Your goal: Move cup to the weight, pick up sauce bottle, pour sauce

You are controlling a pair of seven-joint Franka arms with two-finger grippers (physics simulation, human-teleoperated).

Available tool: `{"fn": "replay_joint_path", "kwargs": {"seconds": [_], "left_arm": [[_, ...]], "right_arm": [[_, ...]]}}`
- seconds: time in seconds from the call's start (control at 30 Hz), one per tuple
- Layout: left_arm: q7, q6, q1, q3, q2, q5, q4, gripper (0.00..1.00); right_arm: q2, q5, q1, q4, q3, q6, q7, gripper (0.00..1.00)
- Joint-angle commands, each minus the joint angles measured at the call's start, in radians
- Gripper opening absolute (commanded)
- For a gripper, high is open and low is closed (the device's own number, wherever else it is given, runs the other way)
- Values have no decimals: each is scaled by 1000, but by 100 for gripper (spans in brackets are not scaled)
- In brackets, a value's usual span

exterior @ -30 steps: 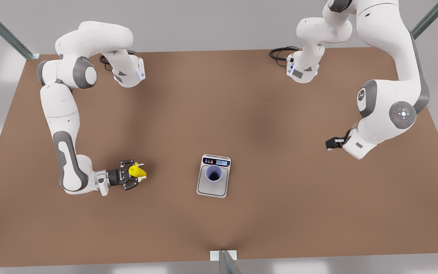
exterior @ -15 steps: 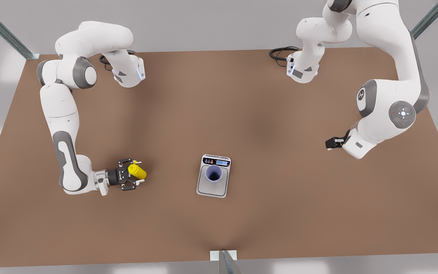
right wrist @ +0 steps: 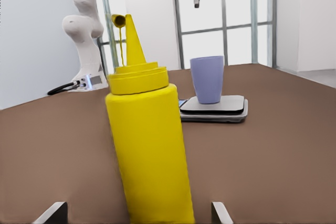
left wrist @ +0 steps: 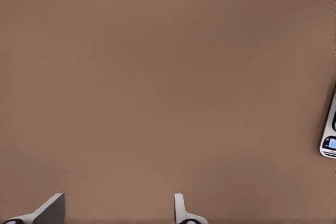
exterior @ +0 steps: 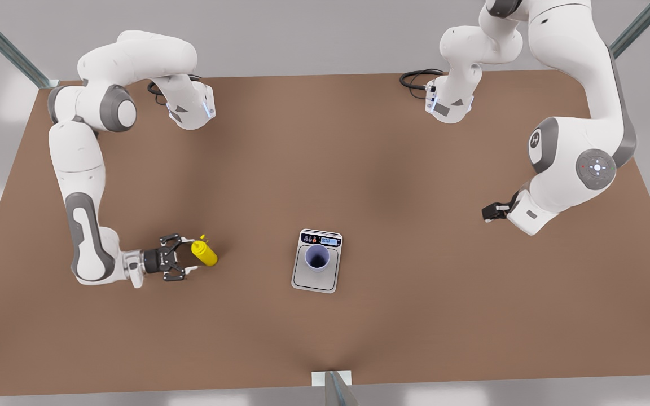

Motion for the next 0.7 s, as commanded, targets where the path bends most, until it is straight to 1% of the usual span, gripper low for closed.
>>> {"fn": "replay_joint_path", "kwargs": {"seconds": [0.0,0.07,0.1,0.13,0.17,0.2,0.23,0.27,0.3,0.33,0.37,0.4,0.43,0.47,0.5,0.53,0.67], "left_arm": [[0,0,0,0,-2,0,0,100],[0,0,0,0,0,0,0,100],[0,0,0,0,-2,0,0,100],[0,0,0,-2,0,0,0,100],[0,0,0,0,-2,0,0,100],[0,0,0,0,-2,0,0,100],[0,0,0,0,0,0,0,100],[0,0,0,0,0,0,0,100],[0,0,0,0,0,0,0,100],[0,0,0,-2,0,0,0,100],[0,0,0,0,0,0,0,100],[0,0,0,-2,-2,0,0,100],[0,0,0,0,-2,0,0,100],[0,0,0,0,0,0,0,100],[0,0,0,0,-2,0,0,100],[0,0,0,0,-2,8,0,100],[0,0,0,-2,-2,11,0,100]], "right_arm": [[0,-10,-10,6,0,-2,1,100],[-5,-90,-83,37,0,-54,14,100],[-12,-167,-162,77,2,-107,47,100],[-115,-245,-240,106,9,-176,208,100],[-274,-306,-251,192,29,-334,527,100],[-338,-326,-202,365,78,-397,806,100],[-338,-342,-110,489,89,-444,1031,100],[-359,-436,17,537,84,-441,1210,100],[-486,-676,163,474,74,-261,1339,100],[-589,-895,261,311,78,-56,1573,100],[-696,-1022,280,116,78,82,1851,100],[-758,-1066,278,8,78,144,2080,100],[-792,-1078,280,-41,78,147,2453,100],[-827,-1076,266,-77,80,168,2545,100],[-822,-1076,277,-17,80,156,2548,100],[-815,-1072,278,26,80,125,2542,100],[-796,-1067,271,28,80,127,2473,100]]}}
